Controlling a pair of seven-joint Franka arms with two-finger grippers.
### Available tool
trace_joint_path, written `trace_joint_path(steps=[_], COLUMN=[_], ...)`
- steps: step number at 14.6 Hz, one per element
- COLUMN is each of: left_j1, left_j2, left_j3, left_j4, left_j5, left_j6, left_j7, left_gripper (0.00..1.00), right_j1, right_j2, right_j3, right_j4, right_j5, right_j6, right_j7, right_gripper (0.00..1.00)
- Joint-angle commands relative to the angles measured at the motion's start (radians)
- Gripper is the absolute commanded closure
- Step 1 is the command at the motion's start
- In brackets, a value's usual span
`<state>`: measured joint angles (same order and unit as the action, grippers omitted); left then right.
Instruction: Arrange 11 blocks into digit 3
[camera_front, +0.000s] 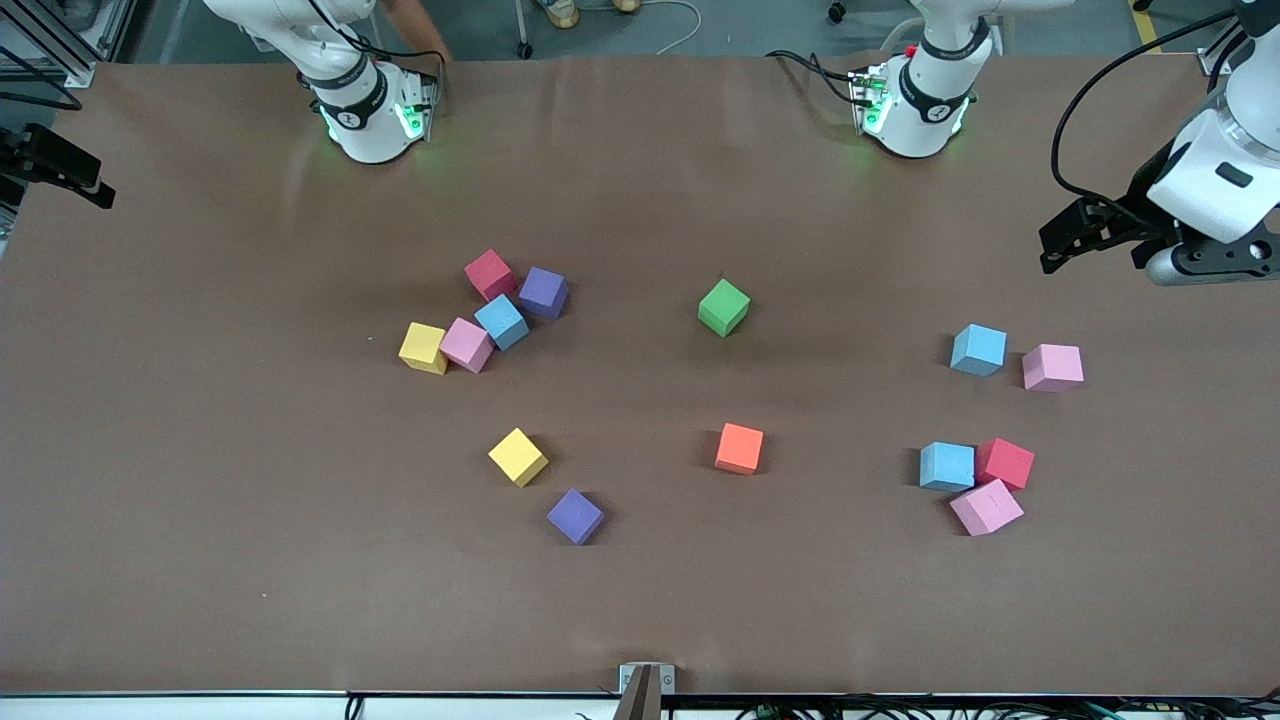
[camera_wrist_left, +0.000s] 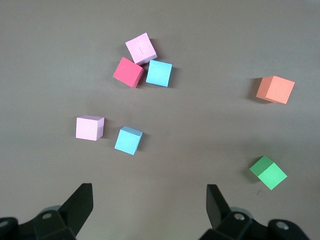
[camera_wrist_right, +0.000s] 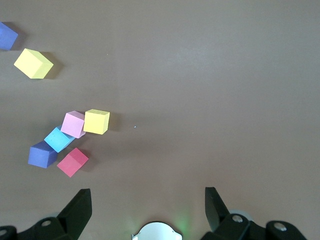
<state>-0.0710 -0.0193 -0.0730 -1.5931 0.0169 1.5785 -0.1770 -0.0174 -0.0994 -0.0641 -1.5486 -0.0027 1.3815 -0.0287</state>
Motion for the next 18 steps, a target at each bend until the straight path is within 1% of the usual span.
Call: trace_joint_path(steps=[1,3,5,8,9,11,12,13,14,15,16,18], left_j1=[0.008,0.007,0.008,-0.003,-0.007,-0.009,-0.01,-0.009,-0.013,-0.015,-0.015,-0.016], left_j2=[-0.01,-0.008,-0.005,0.025,0.021,0.021,0.024,0.025,0.025,0.027,0.053,0.097], left_j3=[-0.001,-0.001,-0.001,-0.011,-0.027,-0.077,-0.106,-0.128,-0.14,-0.169,-0.195,-0.258], left_j4=[0.01,0.01,0.007,-0.033,-0.063,-0.109,-0.141,-0.178,-0.224,-0.258,-0.275,-0.297], left_j5=[-0.008,-0.005,-0.008,-0.041,-0.048,-0.049,-0.048,-0.048,-0.048,-0.048,-0.048,-0.037], left_j6=[-0.023,-0.023,-0.023,-0.014,0.026,0.08,0.11,0.15,0.208,0.248,0.268,0.288], left_j7=[0.014,0.011,0.017,-0.008,-0.027,-0.129,-0.184,-0.235,-0.295,-0.339,-0.39,-0.517], left_gripper=[0.0,0.0,0.0,0.0,0.0,0.0,0.0,0.0,0.0,0.0,0.0,0.0], right_j1=[-0.021,-0.022,-0.018,-0.021,-0.022,-0.013,-0.015,-0.015,-0.016,-0.015,-0.013,0.008], right_j2=[0.012,0.021,0.036,0.098,0.119,0.153,0.185,0.197,0.201,0.202,0.205,0.242], right_j3=[0.01,0.01,0.01,0.01,0.01,0.01,0.012,0.012,0.013,0.012,0.012,0.015], right_j4=[0.013,0.013,0.013,0.028,0.03,0.03,0.03,0.03,0.01,-0.008,-0.022,-0.03], right_j5=[-0.008,-0.016,-0.049,-0.063,-0.056,-0.063,-0.066,-0.065,-0.045,-0.021,-0.002,0.023], right_j6=[0.002,0.005,0.011,0.037,0.065,0.126,0.136,0.139,0.16,0.186,0.211,0.229], right_j7=[-0.008,-0.007,-0.007,-0.002,-0.008,-0.013,-0.013,-0.01,0.004,0.018,0.067,0.16], right_gripper=[0.0,0.0,0.0,0.0,0.0,0.0,0.0,0.0,0.0,0.0,0.0,0.0])
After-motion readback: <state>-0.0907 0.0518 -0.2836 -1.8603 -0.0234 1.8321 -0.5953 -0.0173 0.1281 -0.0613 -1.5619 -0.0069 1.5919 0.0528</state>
